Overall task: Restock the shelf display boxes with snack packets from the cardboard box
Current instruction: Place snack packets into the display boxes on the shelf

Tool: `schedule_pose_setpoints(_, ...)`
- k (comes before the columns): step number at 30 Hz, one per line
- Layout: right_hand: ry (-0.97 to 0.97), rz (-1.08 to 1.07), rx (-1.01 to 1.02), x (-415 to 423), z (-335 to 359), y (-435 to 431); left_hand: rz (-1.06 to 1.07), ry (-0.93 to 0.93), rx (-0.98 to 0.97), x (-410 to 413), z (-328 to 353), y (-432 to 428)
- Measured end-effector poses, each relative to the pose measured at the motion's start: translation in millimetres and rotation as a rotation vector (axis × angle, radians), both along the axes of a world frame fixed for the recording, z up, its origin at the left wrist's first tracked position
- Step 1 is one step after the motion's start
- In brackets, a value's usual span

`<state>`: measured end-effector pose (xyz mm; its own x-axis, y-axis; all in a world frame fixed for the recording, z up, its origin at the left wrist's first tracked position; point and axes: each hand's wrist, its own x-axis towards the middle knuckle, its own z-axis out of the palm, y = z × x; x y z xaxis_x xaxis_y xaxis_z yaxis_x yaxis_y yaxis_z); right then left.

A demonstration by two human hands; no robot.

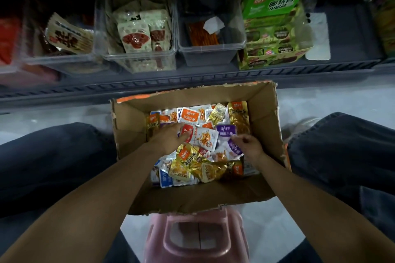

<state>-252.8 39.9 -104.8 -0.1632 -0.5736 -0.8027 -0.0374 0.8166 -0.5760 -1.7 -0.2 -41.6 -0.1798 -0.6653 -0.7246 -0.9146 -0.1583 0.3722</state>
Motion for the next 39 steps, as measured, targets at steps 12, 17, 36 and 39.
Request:
schedule_pose_setpoints(12, -0.230, -0.048, -0.273, 26.4, 105.0, -41.4, 0.355, 0.409, 0.043, -33.6, 56.8, -7.0)
schedule_pose_setpoints(17, -0.213, -0.003, -0.392, 41.9, 155.8, -50.9, 0.503, 0.654, -0.059, -41.2, 95.0, -6.3)
schedule_pose_setpoints(36, 0.008, 0.381, -0.954, 29.0, 333.1, -59.0, 0.484, 0.977, -0.306, -43.3, 241.9, 9.5)
schedule_pose_setpoints(39, -0.085, 0.306, -0.914, 25.0, 347.6, -66.4, 0.494, 1.032, -0.249, -36.3, 263.6, 4.1)
